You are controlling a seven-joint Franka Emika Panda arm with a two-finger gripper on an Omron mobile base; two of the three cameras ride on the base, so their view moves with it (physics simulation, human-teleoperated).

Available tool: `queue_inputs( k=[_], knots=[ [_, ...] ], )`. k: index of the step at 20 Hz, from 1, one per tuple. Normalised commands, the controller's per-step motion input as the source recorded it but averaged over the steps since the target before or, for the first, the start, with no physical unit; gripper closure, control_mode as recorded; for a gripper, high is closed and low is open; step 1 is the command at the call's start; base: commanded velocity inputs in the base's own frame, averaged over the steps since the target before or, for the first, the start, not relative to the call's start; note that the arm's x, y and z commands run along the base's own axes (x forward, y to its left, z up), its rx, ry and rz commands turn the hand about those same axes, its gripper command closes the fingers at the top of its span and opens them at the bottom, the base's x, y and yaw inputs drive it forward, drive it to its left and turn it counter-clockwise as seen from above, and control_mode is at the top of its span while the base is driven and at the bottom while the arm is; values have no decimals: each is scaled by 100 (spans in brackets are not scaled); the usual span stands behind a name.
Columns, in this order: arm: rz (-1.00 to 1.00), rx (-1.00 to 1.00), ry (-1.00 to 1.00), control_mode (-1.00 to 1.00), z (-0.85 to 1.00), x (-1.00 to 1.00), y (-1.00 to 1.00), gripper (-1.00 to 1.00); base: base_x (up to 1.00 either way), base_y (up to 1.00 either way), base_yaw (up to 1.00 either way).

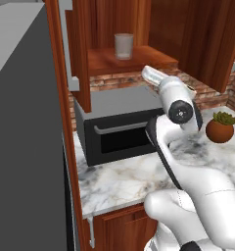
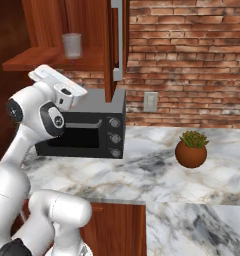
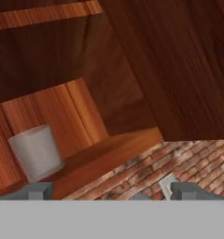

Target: Move the glass cup from next to the sink to the open cabinet. Then, move the bowl with the carrot to the fridge to clear the area for faucet cleaning.

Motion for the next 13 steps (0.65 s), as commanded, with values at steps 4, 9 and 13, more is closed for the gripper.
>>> queue_inputs(
  k=[4, 9, 13],
  knots=[
    [-6, -2, 1, -100, -99, -100, -53, -100, 0, 0, 0],
    [-6, 1, -1, -100, -9, -31, -4, -100, 0, 0, 0],
    [0, 1, -2, -100, -2, -26, -5, -100, 0, 0, 0]
  ],
)
